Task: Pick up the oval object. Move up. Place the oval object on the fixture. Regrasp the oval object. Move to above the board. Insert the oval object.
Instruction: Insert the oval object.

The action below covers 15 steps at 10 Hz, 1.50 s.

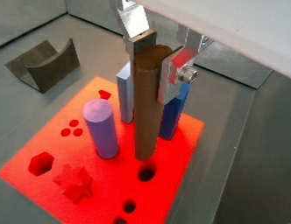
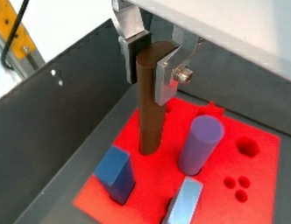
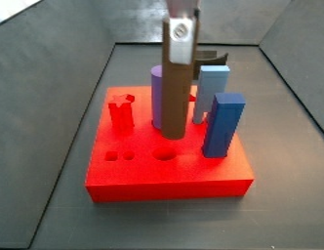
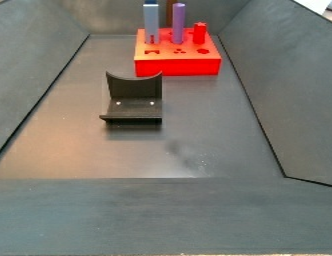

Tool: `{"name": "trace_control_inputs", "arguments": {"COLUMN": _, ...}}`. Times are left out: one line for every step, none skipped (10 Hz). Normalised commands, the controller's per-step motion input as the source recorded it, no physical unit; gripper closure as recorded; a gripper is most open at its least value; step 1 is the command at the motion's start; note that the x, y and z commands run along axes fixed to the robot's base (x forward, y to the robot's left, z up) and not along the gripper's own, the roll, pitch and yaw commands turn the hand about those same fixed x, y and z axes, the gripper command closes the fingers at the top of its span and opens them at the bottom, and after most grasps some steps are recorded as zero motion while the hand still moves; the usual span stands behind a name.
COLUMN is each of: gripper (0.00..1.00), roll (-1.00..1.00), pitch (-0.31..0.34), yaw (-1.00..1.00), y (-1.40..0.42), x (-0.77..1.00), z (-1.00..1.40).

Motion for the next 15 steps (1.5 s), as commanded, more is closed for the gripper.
{"name": "trace_control_inputs", "arguments": {"gripper": 1.00, "roll": 0.20, "pitch": 0.266, "yaw": 0.04, "y": -0.24, "x": 0.29, "z": -0.18}}
{"name": "trace_control_inputs", "arguments": {"gripper": 1.00, "roll": 0.05, "pitch": 0.067, "yaw": 0.00, "y": -0.14, "x": 0.00, "z": -0.24}}
{"name": "trace_control_inputs", "arguments": {"gripper": 1.00, "roll": 0.00, "pitch": 0.000, "yaw": 0.00, "y": 0.00, "x": -0.02, "z": -0.18}}
{"name": "trace_control_inputs", "arguments": {"gripper": 1.00, "roll": 0.00, "pitch": 0.021, "yaw": -0.19, "y": 0.04, "x": -0.15, "z": -0.07}}
{"name": "trace_control_inputs", "arguments": {"gripper": 1.00, "roll": 0.00, "pitch": 0.000, "yaw": -0.02, "y": 0.03, "x": -0.21, "z": 0.00}}
{"name": "trace_control_inputs", "arguments": {"gripper": 1.00, "roll": 0.00, "pitch": -0.073, "yaw": -0.06, "y": 0.00, "x": -0.16, "z": 0.00}}
{"name": "trace_control_inputs", "arguments": {"gripper": 1.00, "roll": 0.00, "pitch": -0.124, "yaw": 0.00, "y": -0.02, "x": -0.11, "z": 0.00}}
{"name": "trace_control_inputs", "arguments": {"gripper": 1.00, "roll": 0.01, "pitch": -0.091, "yaw": 0.00, "y": 0.00, "x": -0.02, "z": -0.06}}
{"name": "trace_control_inputs", "arguments": {"gripper": 1.00, "roll": 0.08, "pitch": -0.076, "yaw": 0.00, "y": 0.00, "x": 0.00, "z": -0.23}}
{"name": "trace_control_inputs", "arguments": {"gripper": 1.00, "roll": 0.07, "pitch": -0.084, "yaw": 0.00, "y": 0.00, "x": 0.00, "z": -0.23}}
{"name": "trace_control_inputs", "arguments": {"gripper": 1.00, "roll": 0.00, "pitch": -0.121, "yaw": 0.00, "y": -0.07, "x": 0.00, "z": -0.06}}
{"name": "trace_control_inputs", "arguments": {"gripper": 1.00, "roll": 0.00, "pitch": -0.119, "yaw": 0.07, "y": -0.10, "x": 0.00, "z": -0.05}}
{"name": "trace_control_inputs", "arguments": {"gripper": 1.00, "roll": 0.00, "pitch": -0.119, "yaw": 0.11, "y": -0.10, "x": 0.00, "z": -0.11}}
{"name": "trace_control_inputs", "arguments": {"gripper": 1.00, "roll": 0.00, "pitch": -0.117, "yaw": 0.10, "y": -0.01, "x": 0.00, "z": -0.18}}
{"name": "trace_control_inputs", "arguments": {"gripper": 1.00, "roll": 0.00, "pitch": -0.116, "yaw": 0.08, "y": 0.00, "x": 0.00, "z": -0.24}}
